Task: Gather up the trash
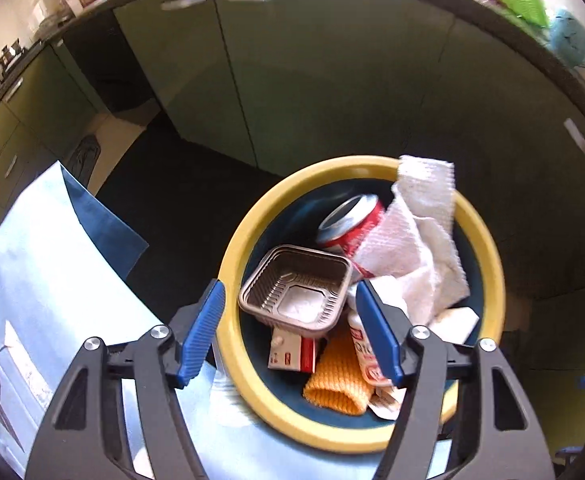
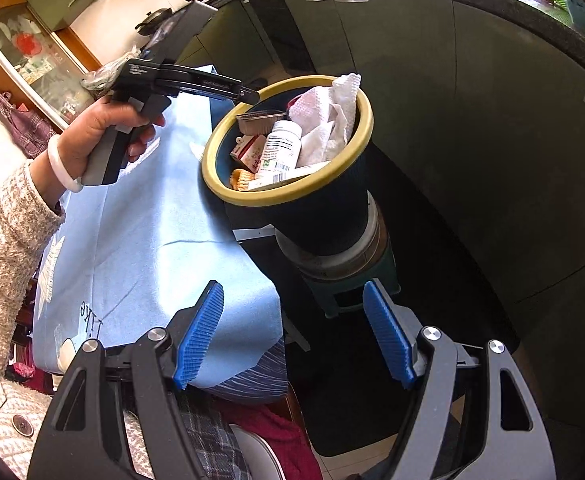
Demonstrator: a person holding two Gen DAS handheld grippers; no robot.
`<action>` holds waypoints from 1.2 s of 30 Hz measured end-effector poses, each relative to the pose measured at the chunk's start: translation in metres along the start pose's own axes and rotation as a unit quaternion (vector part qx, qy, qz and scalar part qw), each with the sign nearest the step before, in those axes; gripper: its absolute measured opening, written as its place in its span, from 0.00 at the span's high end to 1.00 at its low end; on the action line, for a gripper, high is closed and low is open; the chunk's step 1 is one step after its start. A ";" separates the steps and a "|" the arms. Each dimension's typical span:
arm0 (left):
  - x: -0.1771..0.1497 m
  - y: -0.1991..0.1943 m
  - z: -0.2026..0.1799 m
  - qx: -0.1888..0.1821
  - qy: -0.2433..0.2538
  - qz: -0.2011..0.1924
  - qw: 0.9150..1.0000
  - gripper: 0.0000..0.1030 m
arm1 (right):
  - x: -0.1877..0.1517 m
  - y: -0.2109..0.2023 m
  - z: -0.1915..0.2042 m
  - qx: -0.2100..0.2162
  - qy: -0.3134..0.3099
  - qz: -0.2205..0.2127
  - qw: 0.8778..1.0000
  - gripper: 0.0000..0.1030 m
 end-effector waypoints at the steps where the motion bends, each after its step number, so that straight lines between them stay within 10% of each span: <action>1: -0.004 -0.015 -0.001 0.000 0.005 -0.017 1.000 0.37 | -0.001 0.000 0.002 0.002 -0.001 -0.001 1.000 0.30; 7: -0.066 -0.133 -0.004 -0.039 0.007 -0.133 0.990 0.07 | -0.006 0.000 0.023 0.011 -0.022 -0.008 1.000 0.29; 11: -0.131 -0.207 0.015 -0.024 -0.039 -0.197 0.979 0.06 | -0.004 -0.001 0.045 -0.007 -0.060 -0.015 0.998 0.25; 17: -0.237 -0.291 0.061 0.080 -0.118 -0.276 0.951 0.06 | 0.011 -0.021 0.085 -0.009 -0.102 -0.067 0.992 0.16; 31: -0.411 -0.353 0.136 0.218 -0.318 -0.292 0.875 0.06 | 0.017 -0.050 0.155 -0.035 -0.171 -0.148 0.973 0.04; 36: -0.437 -0.356 0.143 0.217 -0.348 -0.284 0.867 0.06 | 0.014 -0.063 0.154 -0.045 -0.166 -0.165 0.971 0.04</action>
Point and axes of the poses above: each gripper's, at about its wrist camera, not at the fingertips, and y roughly the way its jaws point, z to its left, x to its top, the point moved 8 cm from there along y, roughly the way its jaws point, and after that the axes turned 6 degrees about -y, right-handed, at the moved point
